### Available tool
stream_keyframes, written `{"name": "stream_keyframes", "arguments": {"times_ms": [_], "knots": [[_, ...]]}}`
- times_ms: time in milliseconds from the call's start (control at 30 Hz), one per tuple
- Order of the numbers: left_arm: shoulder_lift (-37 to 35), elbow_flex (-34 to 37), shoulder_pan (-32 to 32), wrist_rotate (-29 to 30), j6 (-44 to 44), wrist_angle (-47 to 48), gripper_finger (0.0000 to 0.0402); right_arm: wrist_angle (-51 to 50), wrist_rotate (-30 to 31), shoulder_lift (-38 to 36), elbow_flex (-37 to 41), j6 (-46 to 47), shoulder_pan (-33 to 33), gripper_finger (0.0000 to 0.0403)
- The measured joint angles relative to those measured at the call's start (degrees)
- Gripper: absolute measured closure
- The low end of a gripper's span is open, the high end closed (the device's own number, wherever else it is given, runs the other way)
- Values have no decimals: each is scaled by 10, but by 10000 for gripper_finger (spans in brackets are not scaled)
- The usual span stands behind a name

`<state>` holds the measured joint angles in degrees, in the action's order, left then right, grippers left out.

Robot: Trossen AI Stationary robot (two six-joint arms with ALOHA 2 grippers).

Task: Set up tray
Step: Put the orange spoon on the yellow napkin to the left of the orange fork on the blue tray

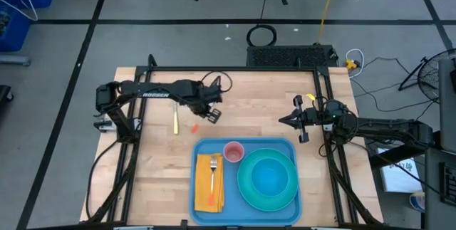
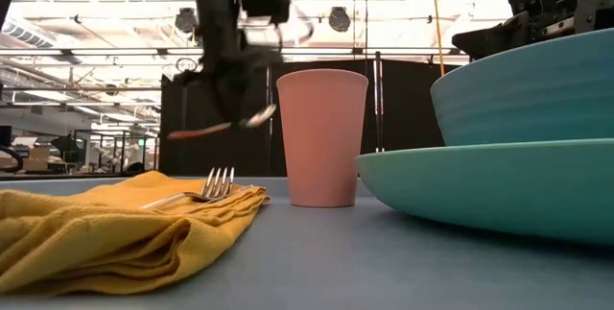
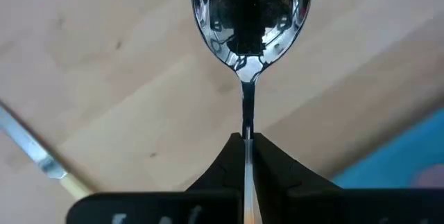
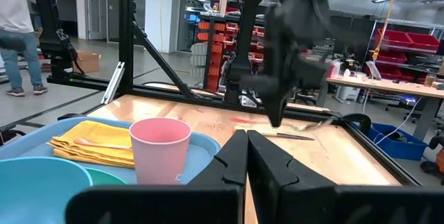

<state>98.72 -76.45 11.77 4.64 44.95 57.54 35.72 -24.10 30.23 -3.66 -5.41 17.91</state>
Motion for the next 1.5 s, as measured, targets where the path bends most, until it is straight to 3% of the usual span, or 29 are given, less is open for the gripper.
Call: {"name": "stream_keyframes", "arguments": {"times_ms": [267,567,700,833,1067,1500], "knots": [[0,-67,-165,59,158,16,392,-24,0,0,0,-11,0,403],[3,-63,-413,233,450,-83,392,-35,0,0,0,-5,0,403],[31,-58,-478,258,599,-87,392,-35,0,0,0,12,0,403],[86,-57,-498,221,671,-101,392,-35,0,0,0,31,0,403],[145,-57,-482,172,665,-139,392,-35,0,0,0,58,0,403],[156,-57,-464,124,680,-80,392,-30,-1,0,0,63,0,403]]}}
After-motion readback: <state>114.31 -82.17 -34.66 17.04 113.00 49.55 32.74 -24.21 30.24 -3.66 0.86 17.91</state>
